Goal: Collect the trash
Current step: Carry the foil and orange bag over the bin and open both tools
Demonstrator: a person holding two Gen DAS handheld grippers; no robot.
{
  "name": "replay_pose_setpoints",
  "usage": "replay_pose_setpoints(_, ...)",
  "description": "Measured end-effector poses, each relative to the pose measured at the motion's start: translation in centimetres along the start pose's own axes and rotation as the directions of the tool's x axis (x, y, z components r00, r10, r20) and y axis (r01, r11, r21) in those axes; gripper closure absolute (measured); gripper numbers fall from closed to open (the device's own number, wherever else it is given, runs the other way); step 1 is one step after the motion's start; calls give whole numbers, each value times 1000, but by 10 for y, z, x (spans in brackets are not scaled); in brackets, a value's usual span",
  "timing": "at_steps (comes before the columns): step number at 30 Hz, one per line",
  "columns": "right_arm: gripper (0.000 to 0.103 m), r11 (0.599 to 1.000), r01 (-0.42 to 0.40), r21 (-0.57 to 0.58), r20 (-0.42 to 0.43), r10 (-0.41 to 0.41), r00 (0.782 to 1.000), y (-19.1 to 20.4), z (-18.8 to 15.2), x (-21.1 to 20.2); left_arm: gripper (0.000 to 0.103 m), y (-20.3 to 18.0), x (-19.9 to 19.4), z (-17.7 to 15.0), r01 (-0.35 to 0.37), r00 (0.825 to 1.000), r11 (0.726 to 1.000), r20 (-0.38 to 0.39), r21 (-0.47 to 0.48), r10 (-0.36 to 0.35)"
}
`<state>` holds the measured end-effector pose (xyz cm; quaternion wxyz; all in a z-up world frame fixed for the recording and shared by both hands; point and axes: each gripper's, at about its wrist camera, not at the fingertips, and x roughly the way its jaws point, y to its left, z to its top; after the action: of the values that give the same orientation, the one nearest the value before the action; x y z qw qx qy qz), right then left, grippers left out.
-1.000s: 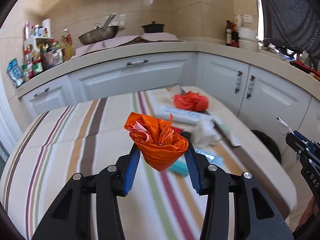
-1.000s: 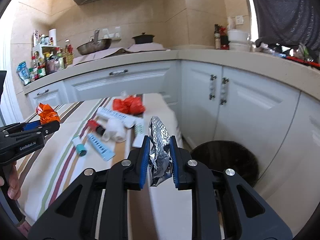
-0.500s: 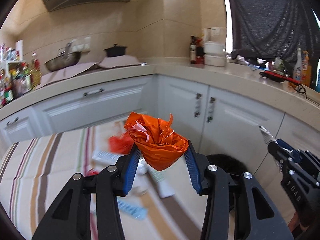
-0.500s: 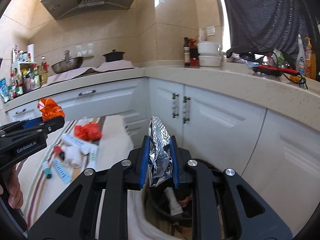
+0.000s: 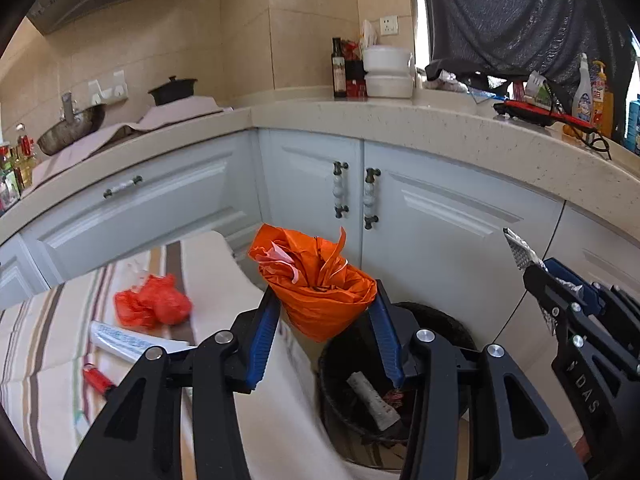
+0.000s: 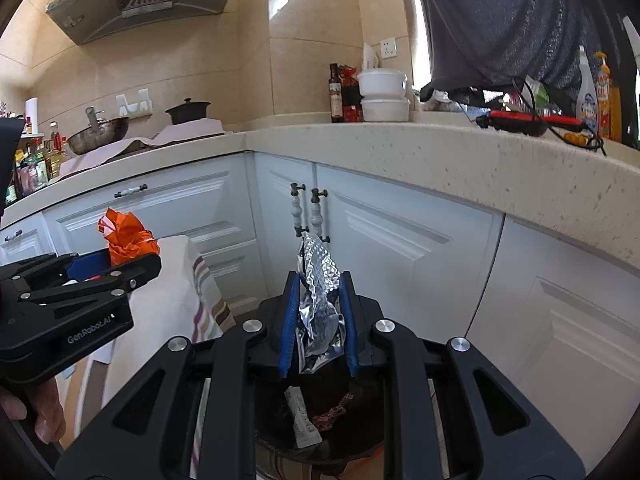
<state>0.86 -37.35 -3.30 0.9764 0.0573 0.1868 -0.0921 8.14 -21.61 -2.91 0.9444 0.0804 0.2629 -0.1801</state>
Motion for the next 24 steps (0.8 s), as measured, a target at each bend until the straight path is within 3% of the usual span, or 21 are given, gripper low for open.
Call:
replay_pose_setpoints(10,83,1000,2,26,-20,-1,1000,-22,-3,29,57,-24,28,8,-3,1000,1000,-22,15,3)
replay_pose_setpoints(11,81,1000,2,28,-22,-1,1000,-23,-3,32,54,-27,32,10,-9,1000,1000,-23,20,9)
replay_pose_setpoints(14,57,999,17,39,-20,-17,1000,-29,-3,41,34,-31,39,8,-27,999,999,-25,27,27)
replay_pose_setpoints(24,57,999,23,37,-27,-22,999,-31,-3,46,29,-26,48,7,-40,998,999,-54,20,41)
